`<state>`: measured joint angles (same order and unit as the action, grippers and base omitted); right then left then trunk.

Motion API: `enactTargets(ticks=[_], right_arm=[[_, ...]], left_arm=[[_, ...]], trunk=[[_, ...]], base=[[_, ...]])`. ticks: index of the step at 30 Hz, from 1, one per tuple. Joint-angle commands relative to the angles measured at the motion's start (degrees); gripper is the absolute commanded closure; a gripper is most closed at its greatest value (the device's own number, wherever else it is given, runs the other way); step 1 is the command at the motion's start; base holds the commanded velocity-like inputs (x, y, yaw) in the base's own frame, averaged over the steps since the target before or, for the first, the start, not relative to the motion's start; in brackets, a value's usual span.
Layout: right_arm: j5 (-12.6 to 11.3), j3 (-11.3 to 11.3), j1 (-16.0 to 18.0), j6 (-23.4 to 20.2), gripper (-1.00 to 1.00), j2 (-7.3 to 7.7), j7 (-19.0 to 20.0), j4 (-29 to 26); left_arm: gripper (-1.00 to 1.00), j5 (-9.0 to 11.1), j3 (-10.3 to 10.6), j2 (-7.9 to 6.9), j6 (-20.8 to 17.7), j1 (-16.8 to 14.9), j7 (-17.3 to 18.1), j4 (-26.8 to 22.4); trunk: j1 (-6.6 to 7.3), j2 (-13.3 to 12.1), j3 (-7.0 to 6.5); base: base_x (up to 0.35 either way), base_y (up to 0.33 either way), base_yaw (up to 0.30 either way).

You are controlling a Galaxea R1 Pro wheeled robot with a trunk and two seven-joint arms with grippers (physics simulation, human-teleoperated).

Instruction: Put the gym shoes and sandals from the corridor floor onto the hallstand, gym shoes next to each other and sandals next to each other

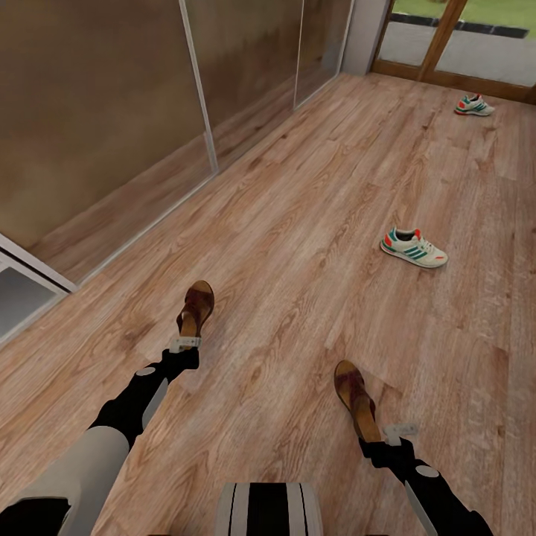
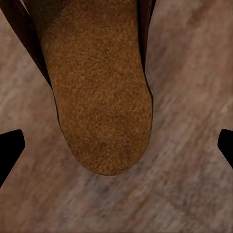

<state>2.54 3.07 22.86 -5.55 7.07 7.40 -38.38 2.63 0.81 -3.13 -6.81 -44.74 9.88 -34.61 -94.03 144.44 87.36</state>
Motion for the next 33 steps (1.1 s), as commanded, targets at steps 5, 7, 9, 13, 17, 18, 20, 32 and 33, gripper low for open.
enactTargets(ticks=[5, 7, 9, 13, 17, 18, 20, 32, 33], right_arm=[[0.27, 0.27, 0.0, -0.34, -1.0, -0.04, 0.42, -0.15], [0.27, 0.27, 0.0, -0.32, -1.0, -0.04, 0.42, -0.18], [0.27, 0.27, 0.0, -0.33, -1.0, -0.04, 0.42, -0.19], [0.27, 0.27, 0.0, -0.33, -1.0, -0.05, 0.42, -0.2], [0.22, 0.27, 0.0, -0.29, -1.0, -0.09, 0.42, -0.2], [0.21, 0.27, 0.0, -0.27, -1.0, -0.1, 0.42, -0.2], [0.19, 0.27, 0.0, -0.31, -1.0, -0.11, 0.42, -0.2], [0.18, 0.27, 0.0, -0.28, -1.0, -0.18, 0.42, -0.22], [0.18, 0.27, 0.0, -0.28, -1.0, -0.19, 0.42, -0.24]], left_arm=[[1.0, 0.09, 0.07, -0.03, -0.45, 0.0, 0.22, -0.11], [1.0, 0.08, 0.09, -0.03, -0.47, 0.0, 0.22, -0.11], [1.0, 0.06, 0.09, -0.03, -0.45, 0.0, 0.22, -0.14], [1.0, 0.02, 0.12, -0.03, -0.47, 0.0, 0.22, -0.18], [1.0, 0.01, -0.05, -0.03, -0.55, -0.17, 0.15, -0.31], [1.0, 0.01, -0.07, -0.03, -0.56, -0.22, 0.14, -0.4], [1.0, 0.01, -0.09, -0.06, -0.59, -0.25, 0.14, -0.88], [1.0, 0.1, -0.1, -0.03, -3.89, -0.23, 0.05, -9.24], [1.0, 0.1, -0.1, -0.03, -4.07, -0.22, 0.05, -9.42]], trunk=[[0.01, 0.01, 0.03], [0.01, 0.01, 0.03], [0.01, 0.01, 0.03], [0.01, 0.01, 0.03], [0.01, 0.01, 0.03], [0.01, 0.01, 0.03], [0.01, 0.01, 0.03], [-0.2, 0.12, 2.18], [-0.22, 0.13, 2.48]], base=[[0.066, 0.0, 0.0], [0.161, 0.0, 0.0], [0.094, 0.0, 0.0], [0.035, 0.0, 0.0], [0.008, 0.0, 0.0], [0.003, 0.0, 0.0], [0.002, 0.0, 0.0], [0.0, 0.0, 0.0], [0.0, 0.0, 0.0]])
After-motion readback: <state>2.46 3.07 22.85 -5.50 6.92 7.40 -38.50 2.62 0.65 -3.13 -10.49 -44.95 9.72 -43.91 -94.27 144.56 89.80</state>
